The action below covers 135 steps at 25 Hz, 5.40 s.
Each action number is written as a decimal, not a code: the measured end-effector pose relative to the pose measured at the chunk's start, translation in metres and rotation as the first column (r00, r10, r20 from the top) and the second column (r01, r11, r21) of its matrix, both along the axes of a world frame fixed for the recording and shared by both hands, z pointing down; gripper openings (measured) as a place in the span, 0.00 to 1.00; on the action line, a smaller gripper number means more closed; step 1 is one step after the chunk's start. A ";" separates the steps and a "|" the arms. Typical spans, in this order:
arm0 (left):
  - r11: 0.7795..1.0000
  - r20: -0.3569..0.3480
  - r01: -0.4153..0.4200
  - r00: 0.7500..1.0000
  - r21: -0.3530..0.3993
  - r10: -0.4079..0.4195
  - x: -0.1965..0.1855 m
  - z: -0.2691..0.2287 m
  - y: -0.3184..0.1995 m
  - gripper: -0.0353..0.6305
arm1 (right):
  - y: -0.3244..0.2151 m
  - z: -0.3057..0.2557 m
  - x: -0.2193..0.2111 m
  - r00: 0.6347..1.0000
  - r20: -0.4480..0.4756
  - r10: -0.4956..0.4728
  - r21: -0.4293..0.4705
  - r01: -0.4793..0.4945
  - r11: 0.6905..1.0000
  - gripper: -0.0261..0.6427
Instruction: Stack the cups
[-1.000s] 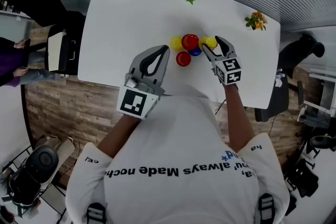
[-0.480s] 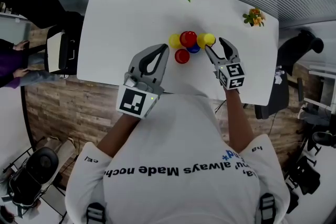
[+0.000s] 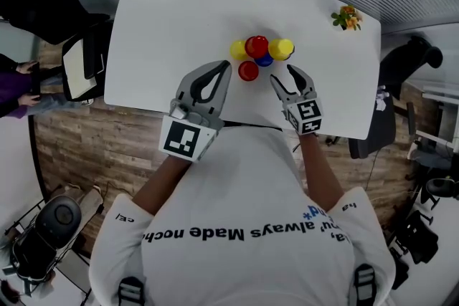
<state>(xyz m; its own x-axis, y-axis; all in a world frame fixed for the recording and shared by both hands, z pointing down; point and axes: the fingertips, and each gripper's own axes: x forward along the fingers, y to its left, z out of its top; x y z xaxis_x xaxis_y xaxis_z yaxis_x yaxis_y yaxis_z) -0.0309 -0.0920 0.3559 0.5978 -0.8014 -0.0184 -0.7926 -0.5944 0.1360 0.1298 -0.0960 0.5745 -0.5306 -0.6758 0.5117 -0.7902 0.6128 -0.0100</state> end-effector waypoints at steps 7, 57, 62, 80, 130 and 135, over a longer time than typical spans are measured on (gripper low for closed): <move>1.000 0.005 0.018 1.000 -0.007 -0.018 -0.007 0.001 0.009 0.08 | 0.015 0.025 -0.036 0.996 -0.013 -0.085 -0.030 0.085 0.996 0.42; 1.000 -0.009 -0.002 1.000 -0.003 0.002 -0.014 0.001 0.009 0.08 | 0.009 -0.043 -0.068 0.984 -0.018 -0.178 -0.009 0.178 0.984 0.41; 1.000 -0.007 -0.016 1.000 -0.003 0.016 -0.008 0.002 0.006 0.08 | -0.001 -0.077 -0.060 0.986 -0.009 -0.168 0.024 0.168 0.986 0.41; 1.000 -0.001 0.005 1.000 -0.008 -0.005 -0.010 0.002 -0.008 0.08 | -0.068 -0.086 -0.026 0.995 -0.035 -0.093 0.001 0.093 0.996 0.41; 0.992 -0.002 -0.115 0.993 0.043 0.116 0.042 -0.035 -0.018 0.08 | 0.000 -0.220 0.000 0.996 0.090 0.003 0.223 -0.023 0.975 0.13; 0.991 -0.010 -0.125 0.992 0.041 0.126 0.048 -0.045 -0.014 0.08 | 0.013 -0.236 0.003 0.995 0.100 0.016 0.242 -0.039 0.970 0.08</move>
